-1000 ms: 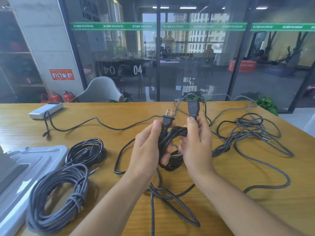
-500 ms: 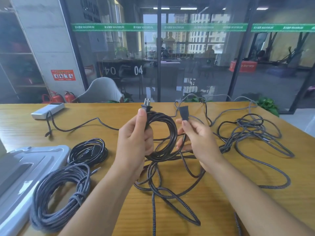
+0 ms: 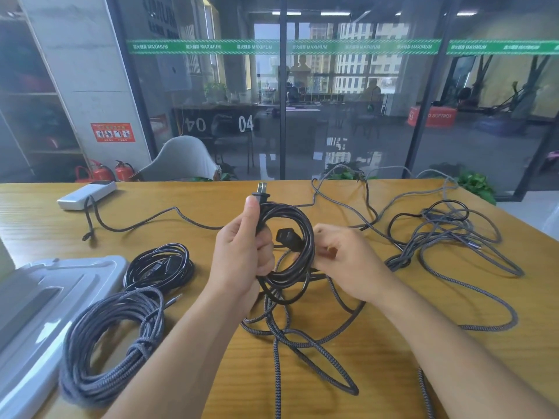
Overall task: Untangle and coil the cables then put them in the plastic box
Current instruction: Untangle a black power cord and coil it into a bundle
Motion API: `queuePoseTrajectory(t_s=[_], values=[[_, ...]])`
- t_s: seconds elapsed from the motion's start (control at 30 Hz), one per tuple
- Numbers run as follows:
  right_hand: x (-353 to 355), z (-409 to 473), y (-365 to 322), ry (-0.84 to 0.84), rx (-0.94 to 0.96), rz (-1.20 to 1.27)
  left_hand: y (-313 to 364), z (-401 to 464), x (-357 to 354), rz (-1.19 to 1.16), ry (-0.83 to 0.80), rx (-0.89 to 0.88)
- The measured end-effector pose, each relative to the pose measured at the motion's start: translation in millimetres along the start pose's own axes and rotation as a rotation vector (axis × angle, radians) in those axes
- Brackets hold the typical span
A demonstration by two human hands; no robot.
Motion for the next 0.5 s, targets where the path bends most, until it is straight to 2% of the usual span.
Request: queuePoseTrajectory(t_s=[0.13, 0.27, 0.37, 0.5], values=[[-3.7, -3.0, -4.4, -0.079, -0.032, 0.115, -2.2, 0.4, 2.0, 0.010, 0.029, 0.007], [-3.6, -0.2, -6.0, -0.109, -0.140, 0.425, -0.2, -1.0, 2.3, 0.050, 0.062, -0.027], [-11.1, -4.5, -19.9, -0.077, -0.017, 0.310, 0.6, -0.4, 5.0, 0.059, 0.087, -0.046], [-13.1, -7.8, -33.0, 0.107, 0.091, 0.192, 4.0, -0.9, 5.4, 0.040, 0.095, -0.077]])
Point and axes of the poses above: each hand's wrist, its own z-axis towards the middle knuckle, its own x-axis out of the back of the hand, y = z × x, the point moved 7 cm from there along z, towards the middle knuckle, and after that the axes turned 1 degree about -y, right-handed, at the moved point
